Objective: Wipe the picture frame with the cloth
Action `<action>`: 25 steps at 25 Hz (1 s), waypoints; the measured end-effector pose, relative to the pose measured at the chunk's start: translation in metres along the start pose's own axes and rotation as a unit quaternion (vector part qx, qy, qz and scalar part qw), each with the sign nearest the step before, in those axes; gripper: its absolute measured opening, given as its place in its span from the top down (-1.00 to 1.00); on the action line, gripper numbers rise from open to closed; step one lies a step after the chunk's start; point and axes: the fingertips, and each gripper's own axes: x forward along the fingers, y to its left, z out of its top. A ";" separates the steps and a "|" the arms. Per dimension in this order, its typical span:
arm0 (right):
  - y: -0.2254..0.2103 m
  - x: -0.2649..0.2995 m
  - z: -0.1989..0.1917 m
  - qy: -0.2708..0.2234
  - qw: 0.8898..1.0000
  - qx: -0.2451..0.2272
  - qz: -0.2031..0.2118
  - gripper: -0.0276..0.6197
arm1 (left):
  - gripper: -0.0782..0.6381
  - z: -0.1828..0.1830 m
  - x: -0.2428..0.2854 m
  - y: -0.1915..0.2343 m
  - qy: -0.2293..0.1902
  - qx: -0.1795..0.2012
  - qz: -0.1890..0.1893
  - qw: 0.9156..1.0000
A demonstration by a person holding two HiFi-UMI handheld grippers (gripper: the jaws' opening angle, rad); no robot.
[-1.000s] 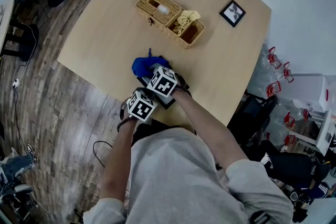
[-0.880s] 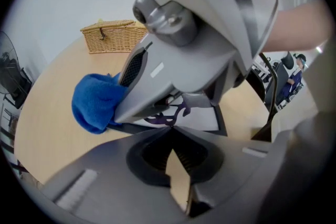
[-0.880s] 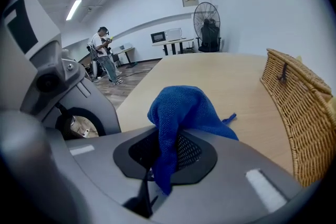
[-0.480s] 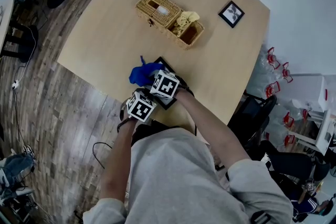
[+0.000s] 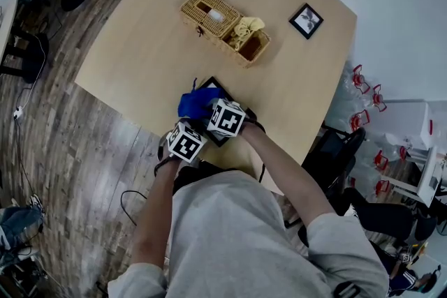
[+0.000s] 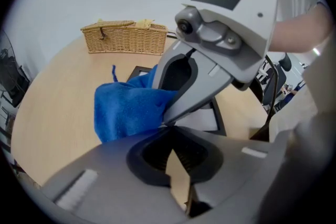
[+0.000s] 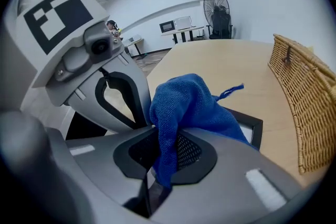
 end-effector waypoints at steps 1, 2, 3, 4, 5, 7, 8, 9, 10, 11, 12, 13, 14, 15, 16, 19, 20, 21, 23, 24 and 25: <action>0.000 -0.002 -0.002 0.000 1.000 0.003 -0.002 0.77 | 0.64 0.000 0.000 0.000 0.000 0.001 0.000 1.000; 0.001 -0.003 -0.005 -0.001 1.000 0.007 -0.004 0.77 | 0.64 0.000 0.000 0.000 0.000 0.001 -0.001 1.000; 0.002 -0.003 -0.009 -0.002 1.000 0.012 -0.006 0.77 | 0.64 0.001 0.000 -0.001 0.000 0.002 -0.002 1.000; 0.003 -0.005 -0.013 -0.003 1.000 0.014 -0.008 0.77 | 0.64 0.001 0.001 -0.001 0.000 0.002 -0.003 1.000; 0.005 -0.007 -0.016 -0.002 1.000 0.016 -0.010 0.77 | 0.64 0.001 0.001 -0.001 0.000 0.003 -0.003 1.000; 0.010 -0.012 -0.022 -0.003 1.000 0.025 -0.014 0.77 | 0.64 0.000 0.000 -0.001 0.001 0.006 -0.004 1.000; 0.012 -0.013 -0.025 -0.005 0.999 0.031 -0.017 0.77 | 0.64 0.000 0.000 0.000 0.001 0.008 -0.004 1.000; 0.014 -0.014 -0.028 -0.006 0.999 0.039 -0.019 0.77 | 0.64 0.000 0.000 0.000 0.001 0.009 -0.005 1.000; 0.017 -0.013 -0.032 -0.007 0.999 0.049 -0.020 0.77 | 0.64 0.001 0.000 -0.001 0.002 0.011 -0.005 1.000; 0.020 -0.012 -0.035 -0.008 0.998 0.059 -0.020 0.77 | 0.64 0.000 0.001 -0.001 0.002 0.012 -0.006 1.000; 0.024 -0.012 -0.036 -0.009 0.998 0.066 -0.021 0.77 | 0.64 0.000 0.001 -0.001 0.003 0.014 -0.006 1.000; 0.027 -0.013 -0.035 -0.011 0.997 0.072 -0.026 0.77 | 0.64 0.000 0.001 -0.001 0.005 0.016 -0.006 1.000; 0.030 -0.014 -0.034 -0.015 0.996 0.077 -0.033 0.78 | 0.64 0.000 0.001 -0.001 0.005 0.017 -0.006 1.000; 0.032 -0.015 -0.033 -0.018 0.996 0.082 -0.040 0.78 | 0.64 0.000 0.000 -0.001 0.006 0.019 -0.006 1.000; 0.034 -0.015 -0.034 -0.020 0.995 0.088 -0.044 0.78 | 0.64 0.000 0.000 -0.001 0.006 0.020 -0.005 1.000; 0.034 -0.016 -0.036 -0.021 0.994 0.096 -0.045 0.78 | 0.64 0.000 0.000 -0.002 0.006 0.021 -0.006 1.000; 0.034 -0.017 -0.036 -0.020 0.994 0.096 -0.045 0.78 | 0.64 0.000 0.001 -0.002 0.006 0.021 -0.006 1.000; 0.034 -0.017 -0.037 -0.020 0.994 0.097 -0.045 0.78 | 0.64 0.000 0.001 -0.001 0.007 0.022 -0.006 1.000; 0.037 -0.019 -0.039 -0.018 0.993 0.101 -0.050 0.78 | 0.64 0.000 0.001 -0.001 0.007 0.023 -0.007 1.000; 0.038 -0.018 -0.040 -0.016 0.993 0.104 -0.053 0.78 | 0.64 0.000 0.000 -0.002 0.007 0.025 -0.008 1.000; 0.041 -0.017 -0.042 -0.011 0.993 0.106 -0.056 0.78 | 0.64 0.000 0.000 -0.002 0.007 0.026 -0.009 1.000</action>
